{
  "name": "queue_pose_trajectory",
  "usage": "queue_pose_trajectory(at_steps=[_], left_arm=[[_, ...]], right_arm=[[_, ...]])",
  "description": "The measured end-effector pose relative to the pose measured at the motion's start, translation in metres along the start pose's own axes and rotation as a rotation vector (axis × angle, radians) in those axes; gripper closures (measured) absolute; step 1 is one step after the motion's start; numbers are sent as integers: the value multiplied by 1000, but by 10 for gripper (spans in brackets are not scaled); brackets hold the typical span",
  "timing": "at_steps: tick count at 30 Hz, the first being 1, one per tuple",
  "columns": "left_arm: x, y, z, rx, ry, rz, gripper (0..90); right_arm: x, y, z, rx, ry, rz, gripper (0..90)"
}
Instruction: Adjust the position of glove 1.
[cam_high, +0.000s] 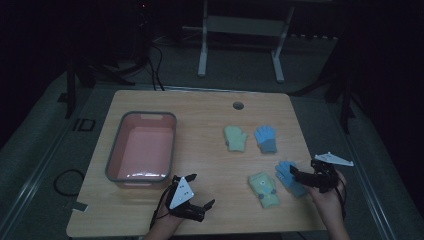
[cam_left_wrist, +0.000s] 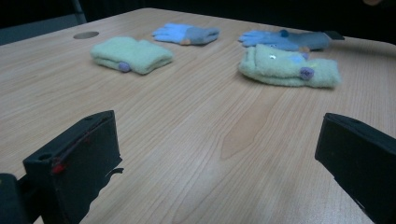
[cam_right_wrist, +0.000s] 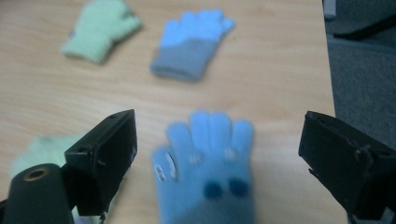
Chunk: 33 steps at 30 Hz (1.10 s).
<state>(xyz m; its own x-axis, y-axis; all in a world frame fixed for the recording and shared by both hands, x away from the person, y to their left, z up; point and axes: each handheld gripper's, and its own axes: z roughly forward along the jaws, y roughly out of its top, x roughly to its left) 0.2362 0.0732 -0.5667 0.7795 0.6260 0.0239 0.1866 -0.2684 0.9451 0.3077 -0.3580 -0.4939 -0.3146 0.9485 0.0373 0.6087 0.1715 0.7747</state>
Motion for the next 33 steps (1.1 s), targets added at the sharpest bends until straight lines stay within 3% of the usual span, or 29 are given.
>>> queue_pose_trajectory(at_steps=[6, 13, 23, 33], left_arm=[[1, 0, 0, -3, -2, -5, 0], [1, 0, 0, -3, -6, -8, 0], [1, 0, 0, -3, -9, -7, 0], [1, 0, 0, -2, -10, -5, 0]], right_arm=[[13, 30, -1, -40, 23, -42, 115], [34, 61, 6, -46, 49, -103, 114], [56, 84, 22, -36, 90, -136, 106], [71, 101, 46, -9, 145, -181, 154]])
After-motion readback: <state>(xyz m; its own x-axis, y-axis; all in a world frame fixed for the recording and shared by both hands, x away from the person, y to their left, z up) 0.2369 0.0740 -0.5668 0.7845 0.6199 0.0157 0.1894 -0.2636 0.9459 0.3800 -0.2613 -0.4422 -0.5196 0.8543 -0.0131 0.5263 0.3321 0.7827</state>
